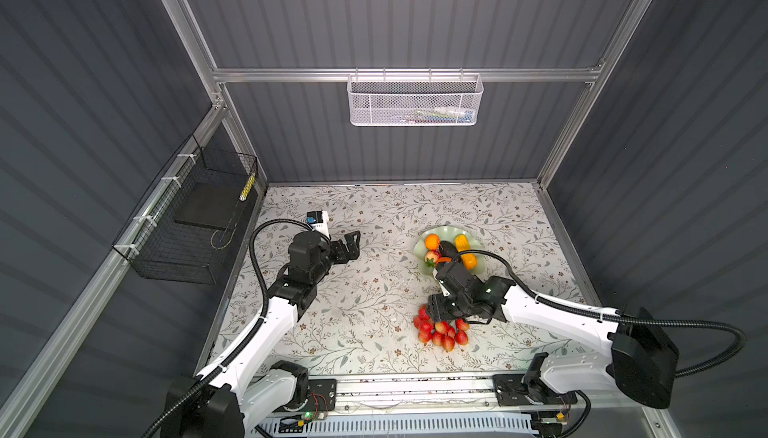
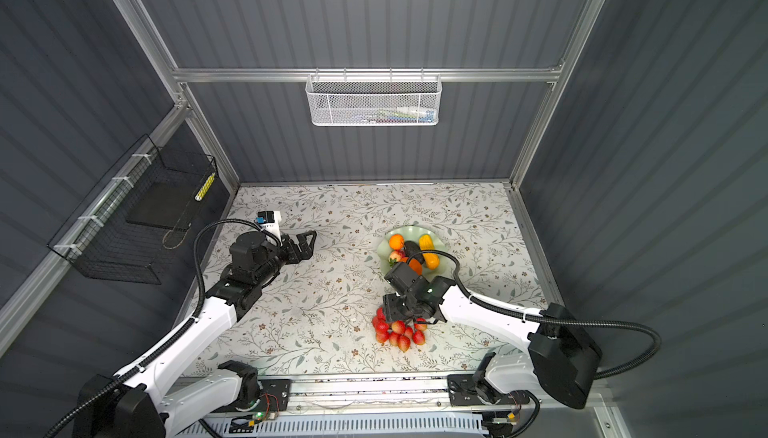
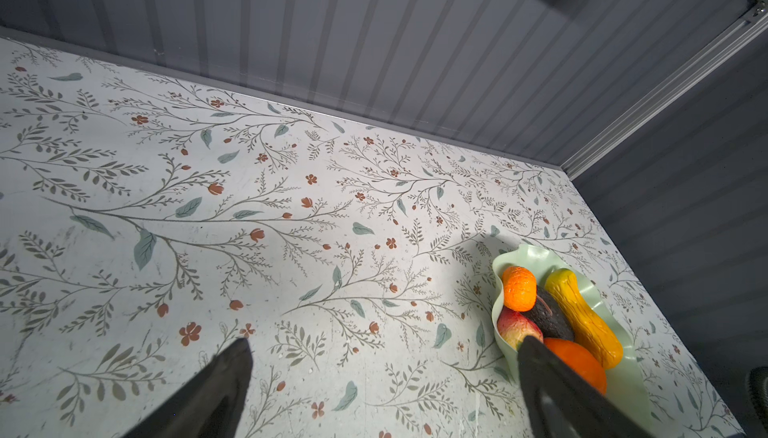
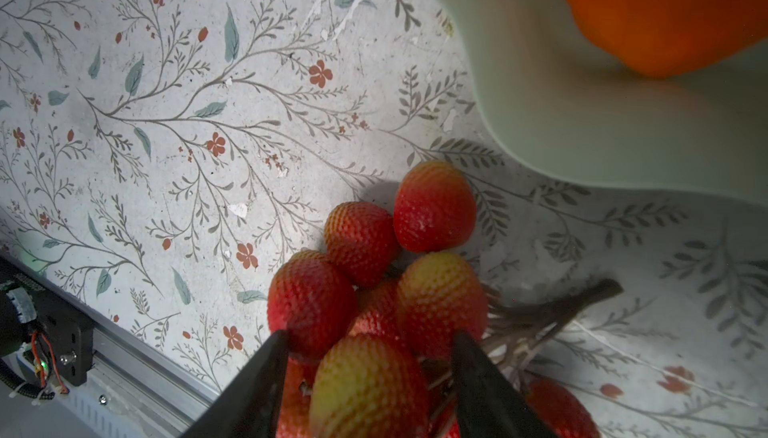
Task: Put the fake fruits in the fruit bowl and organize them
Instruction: 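Move the right gripper down to the strawberry bunch and grasp its stems, then lift the strawberries with the right gripper and set them on the bowl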
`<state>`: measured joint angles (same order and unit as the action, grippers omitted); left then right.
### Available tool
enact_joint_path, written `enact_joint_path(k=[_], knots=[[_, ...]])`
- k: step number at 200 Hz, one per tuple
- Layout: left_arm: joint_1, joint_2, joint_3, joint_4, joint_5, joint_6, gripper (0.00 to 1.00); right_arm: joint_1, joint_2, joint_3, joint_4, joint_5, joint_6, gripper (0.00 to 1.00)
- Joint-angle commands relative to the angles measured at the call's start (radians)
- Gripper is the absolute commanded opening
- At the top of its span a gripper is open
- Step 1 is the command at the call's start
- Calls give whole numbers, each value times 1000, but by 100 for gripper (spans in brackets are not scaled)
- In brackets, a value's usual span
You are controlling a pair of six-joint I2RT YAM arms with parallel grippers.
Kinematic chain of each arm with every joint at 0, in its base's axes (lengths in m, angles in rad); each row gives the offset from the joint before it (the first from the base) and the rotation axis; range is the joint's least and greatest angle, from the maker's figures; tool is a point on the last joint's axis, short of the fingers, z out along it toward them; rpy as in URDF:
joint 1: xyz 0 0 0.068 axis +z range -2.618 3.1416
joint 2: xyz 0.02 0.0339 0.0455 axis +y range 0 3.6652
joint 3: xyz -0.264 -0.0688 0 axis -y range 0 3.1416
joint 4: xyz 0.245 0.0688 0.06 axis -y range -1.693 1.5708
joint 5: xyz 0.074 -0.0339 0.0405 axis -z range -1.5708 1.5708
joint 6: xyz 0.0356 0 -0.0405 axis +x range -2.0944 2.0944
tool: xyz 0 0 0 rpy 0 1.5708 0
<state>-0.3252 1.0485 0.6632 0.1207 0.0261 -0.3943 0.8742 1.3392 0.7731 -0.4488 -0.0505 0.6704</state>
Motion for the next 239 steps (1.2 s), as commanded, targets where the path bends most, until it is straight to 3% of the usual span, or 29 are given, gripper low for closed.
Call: enact_joint_path(k=[1, 94, 163, 239], knots=[[6, -25, 8, -11, -12, 26, 100, 4, 18, 3, 5, 13, 0, 54], [6, -25, 8, -9, -8, 24, 100, 5, -80, 52, -9, 59, -20, 29], [6, -39, 2, -16, -16, 26, 100, 6, -182, 207, -6, 102, -99, 27], [6, -60, -1, -25, -20, 33, 100, -28, -136, 394, 25, 198, -234, 29]])
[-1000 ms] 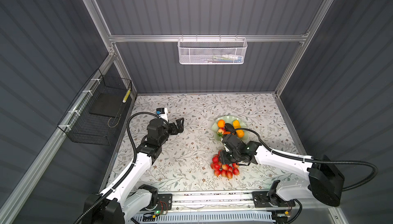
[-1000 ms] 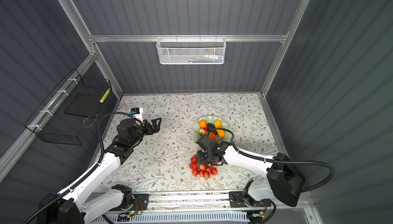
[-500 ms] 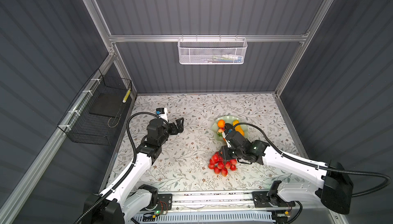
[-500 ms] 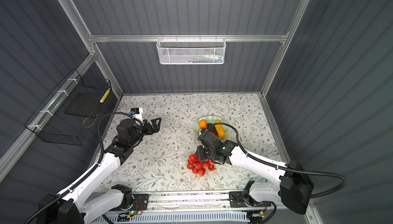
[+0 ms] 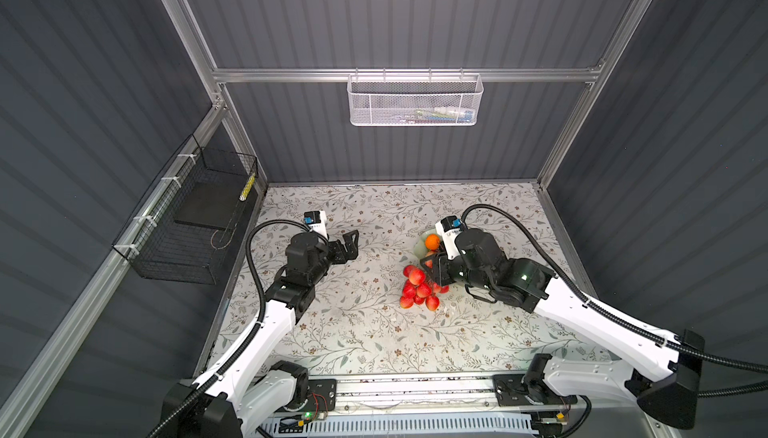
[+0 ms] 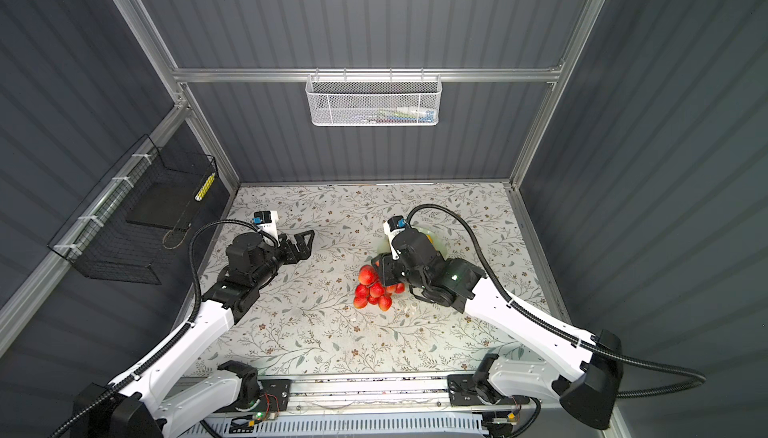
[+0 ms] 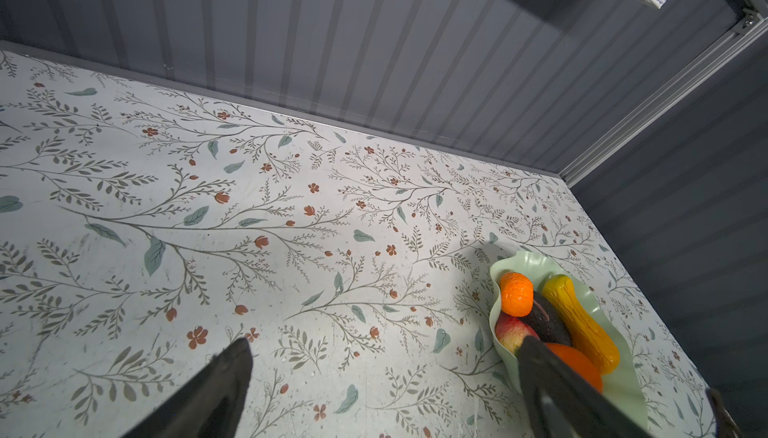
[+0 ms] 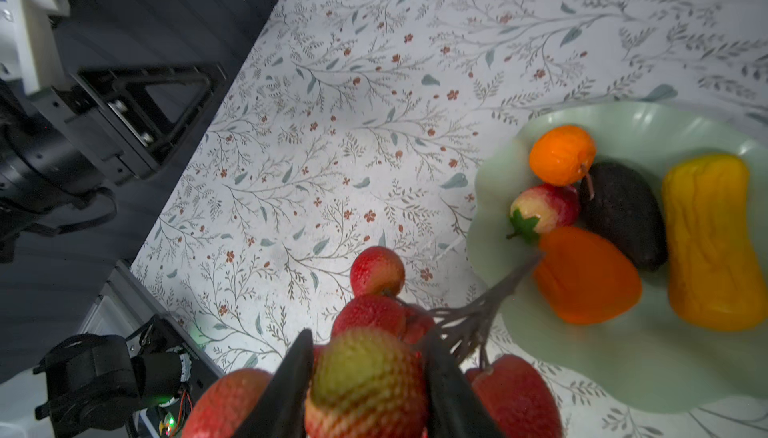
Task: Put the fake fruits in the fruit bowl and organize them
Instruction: 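Lift the strawberries with the right gripper and set them on the bowl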
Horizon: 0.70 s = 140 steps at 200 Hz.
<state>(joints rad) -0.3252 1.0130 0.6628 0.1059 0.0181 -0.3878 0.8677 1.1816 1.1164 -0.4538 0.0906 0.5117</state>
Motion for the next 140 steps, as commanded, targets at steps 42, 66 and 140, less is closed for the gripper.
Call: enact_joint_path(k=[42, 66, 140], knots=[[7, -39, -5, -17, -13, 30, 100, -115, 70, 71, 82, 10, -120, 29], [6, -38, -6, -12, -15, 30, 100, -188, 110, 55, 129, -48, -129, 30], [6, -18, -2, -8, -12, 32, 100, -354, 271, 5, 195, -91, -155, 33]])
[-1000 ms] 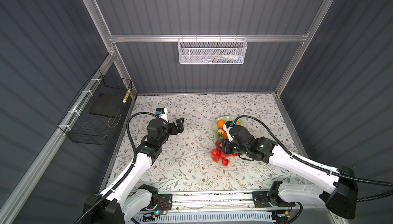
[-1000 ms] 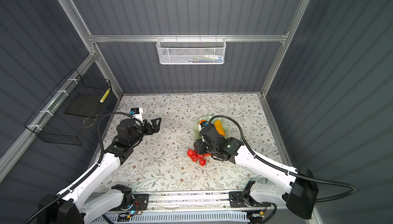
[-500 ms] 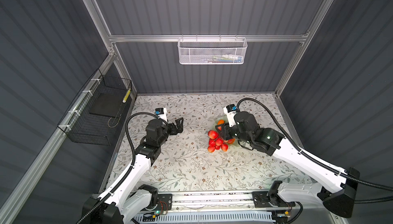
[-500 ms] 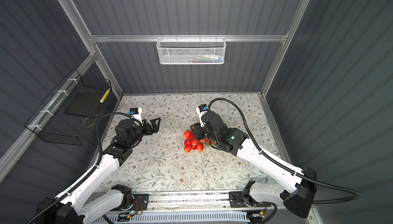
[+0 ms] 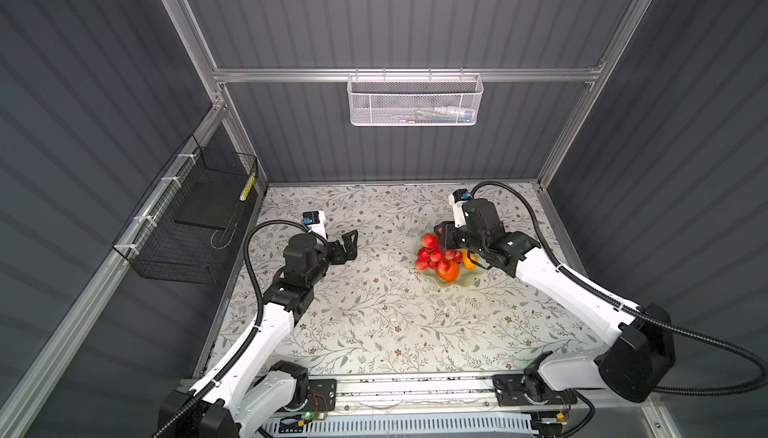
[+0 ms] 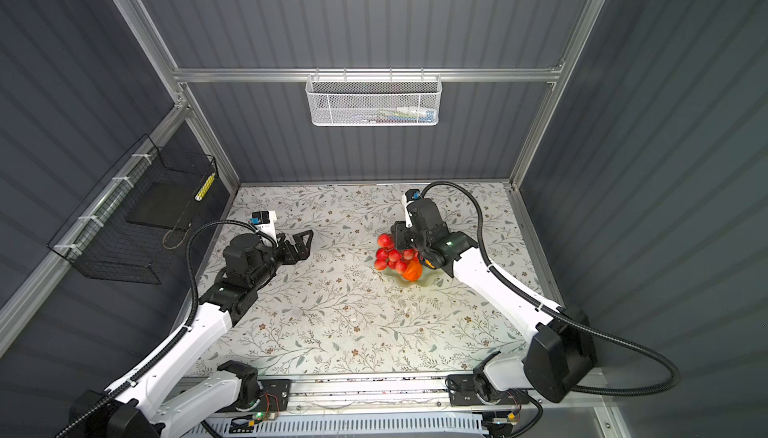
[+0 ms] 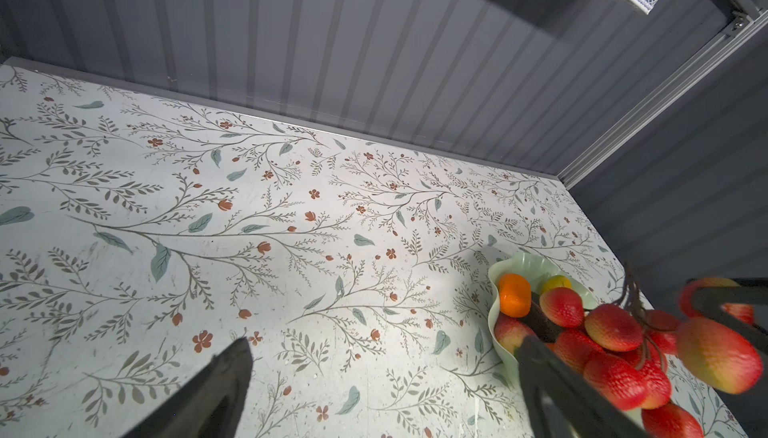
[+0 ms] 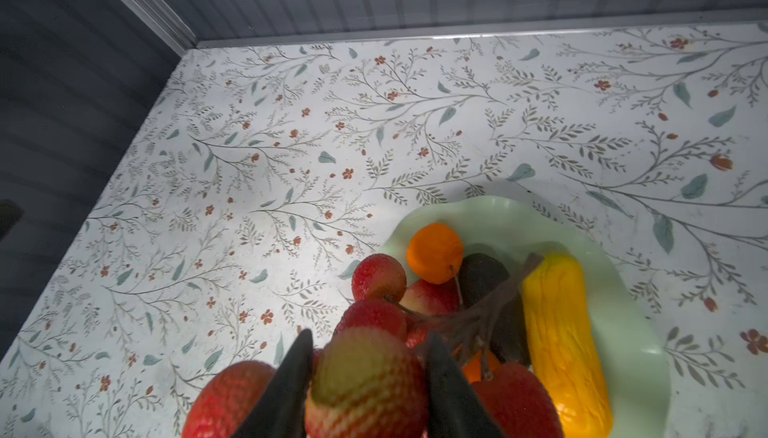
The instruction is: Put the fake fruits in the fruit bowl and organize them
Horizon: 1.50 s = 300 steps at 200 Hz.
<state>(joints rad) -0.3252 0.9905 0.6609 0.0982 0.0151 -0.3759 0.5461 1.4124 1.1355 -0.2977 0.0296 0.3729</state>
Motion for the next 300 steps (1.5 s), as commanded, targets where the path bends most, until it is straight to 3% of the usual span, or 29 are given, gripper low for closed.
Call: enact_joint_path(k=[1, 45, 102, 141, 167, 198, 211, 239, 262, 273, 288, 300], knots=[[6, 5, -1, 0, -9, 20, 100, -33, 42, -14, 39, -30, -16, 33], [6, 14, 5, 2, -12, 27, 100, -81, 98, -43, 68, -48, 9, 41], [6, 10, 2, -4, -48, 55, 100, -99, 11, -58, 96, 22, -25, 98], [6, 8, -13, 13, -143, 126, 100, -129, -153, -197, 250, 114, -83, 99], [6, 21, -62, 71, -390, 213, 100, -172, -321, -402, 425, 241, -148, 99], [10, 101, -208, 365, -596, 411, 100, -262, -420, -584, 516, 449, -227, 99], [33, 170, -258, 520, -644, 468, 100, -306, -431, -686, 656, 490, -281, 99], [166, 332, -281, 648, -505, 398, 100, -414, -367, -831, 915, 413, -292, 99], [218, 478, -281, 739, -399, 365, 100, -484, -209, -918, 1207, 295, -345, 99], [232, 574, -309, 887, -368, 352, 100, -508, -149, -939, 1350, 244, -356, 99], [255, 717, -322, 1074, -304, 349, 100, -539, -89, -887, 1283, 144, -339, 99], [255, 709, -278, 962, -261, 364, 100, -540, 10, -890, 1388, 95, -366, 99]])
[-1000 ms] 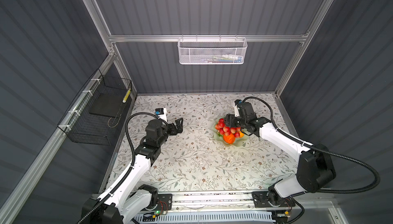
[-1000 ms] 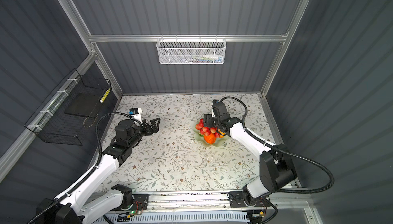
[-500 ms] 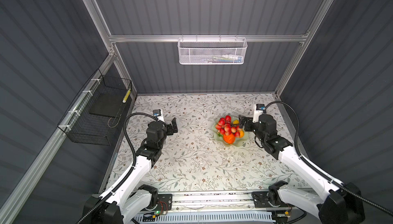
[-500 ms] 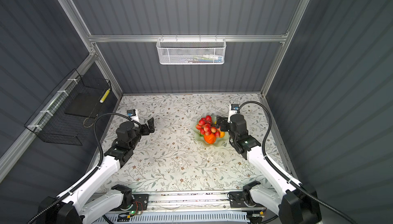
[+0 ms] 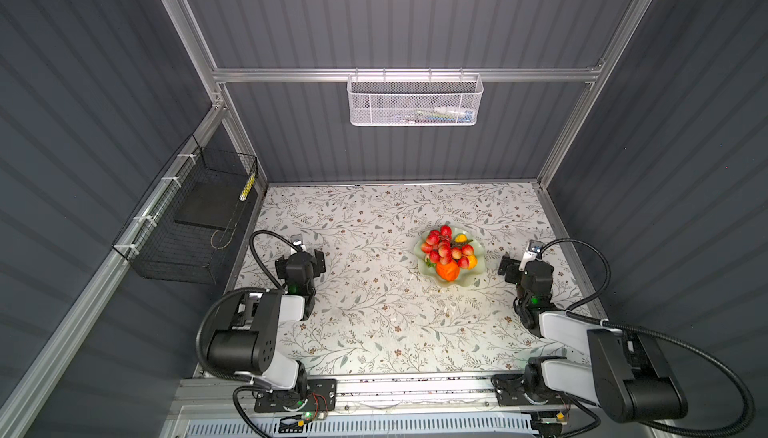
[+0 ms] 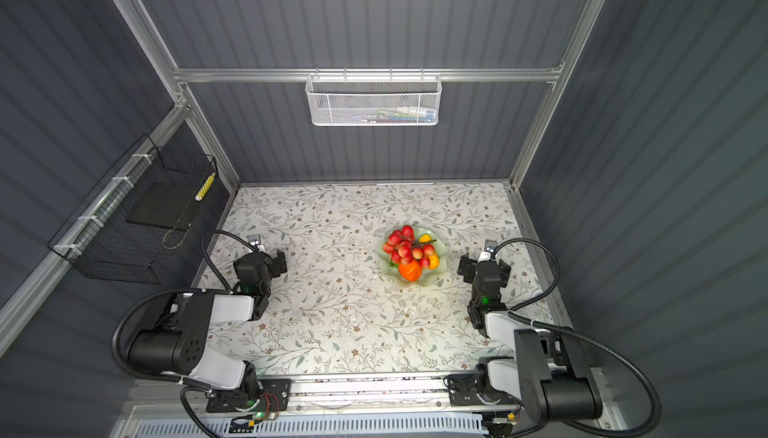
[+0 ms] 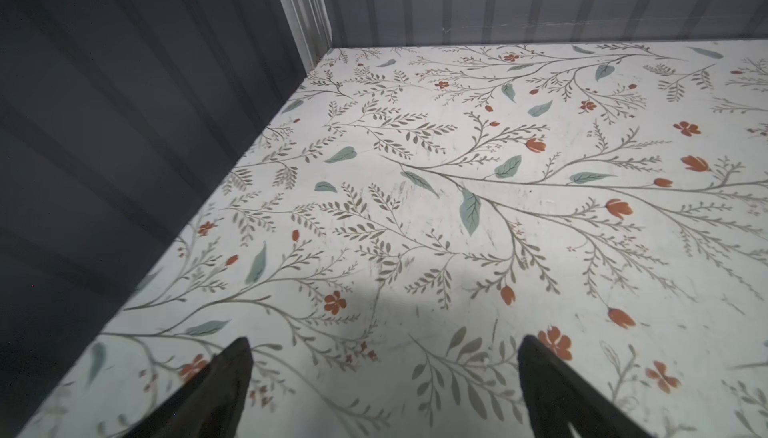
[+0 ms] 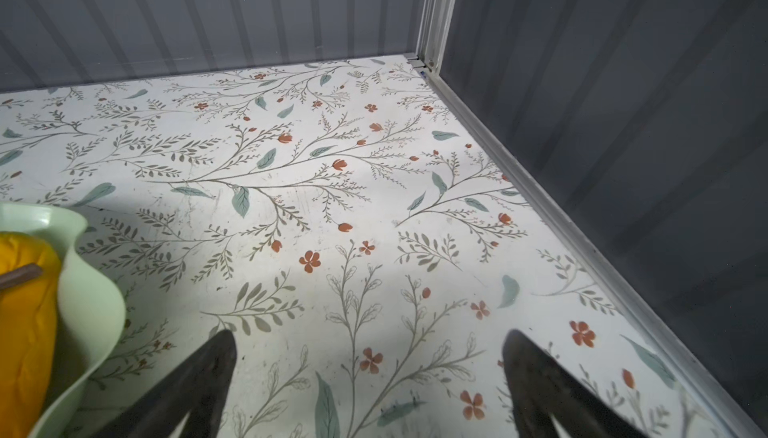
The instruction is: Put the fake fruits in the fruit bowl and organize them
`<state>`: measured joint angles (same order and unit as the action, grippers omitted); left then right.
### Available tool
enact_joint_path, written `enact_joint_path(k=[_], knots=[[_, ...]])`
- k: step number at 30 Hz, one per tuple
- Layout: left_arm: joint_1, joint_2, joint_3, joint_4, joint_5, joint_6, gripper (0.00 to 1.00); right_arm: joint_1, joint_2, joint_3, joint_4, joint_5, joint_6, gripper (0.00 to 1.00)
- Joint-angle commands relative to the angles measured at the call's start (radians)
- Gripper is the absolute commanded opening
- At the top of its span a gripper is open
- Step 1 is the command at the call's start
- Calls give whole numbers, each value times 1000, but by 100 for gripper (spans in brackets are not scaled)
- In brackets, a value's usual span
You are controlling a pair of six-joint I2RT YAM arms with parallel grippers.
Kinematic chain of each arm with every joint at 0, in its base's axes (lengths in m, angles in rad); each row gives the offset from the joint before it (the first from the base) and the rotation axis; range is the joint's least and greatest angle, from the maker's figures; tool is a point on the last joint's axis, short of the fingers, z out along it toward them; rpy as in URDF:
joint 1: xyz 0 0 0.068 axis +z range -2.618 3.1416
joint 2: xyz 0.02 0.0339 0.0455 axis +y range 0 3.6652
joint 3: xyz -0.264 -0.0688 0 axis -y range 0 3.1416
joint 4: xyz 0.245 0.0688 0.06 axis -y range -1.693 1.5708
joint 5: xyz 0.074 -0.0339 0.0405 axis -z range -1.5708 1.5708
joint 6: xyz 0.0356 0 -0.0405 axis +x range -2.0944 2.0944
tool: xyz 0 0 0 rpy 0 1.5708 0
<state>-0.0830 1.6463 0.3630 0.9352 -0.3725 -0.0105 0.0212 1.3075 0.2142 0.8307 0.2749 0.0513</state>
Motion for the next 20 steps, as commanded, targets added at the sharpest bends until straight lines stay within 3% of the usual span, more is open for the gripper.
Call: enact_joint_path(k=[1, 3, 5, 8, 13, 20], knots=[[13, 50, 27, 109, 128, -2, 100, -15, 125, 30, 270, -151, -46, 99], [13, 74, 76, 55, 105, -7, 100, -11, 172, 39, 328, -109, -39, 99], [12, 57, 100, -33, 96, -15, 100, -13, 132, 93, 143, -71, -6, 99], [12, 69, 93, 6, 93, -10, 100, -9, 161, 53, 277, -56, -20, 99], [12, 68, 94, 2, 95, -11, 100, -8, 161, 58, 265, -69, -24, 99], [12, 69, 94, 3, 92, -9, 100, -35, 151, 80, 202, -193, -30, 99]])
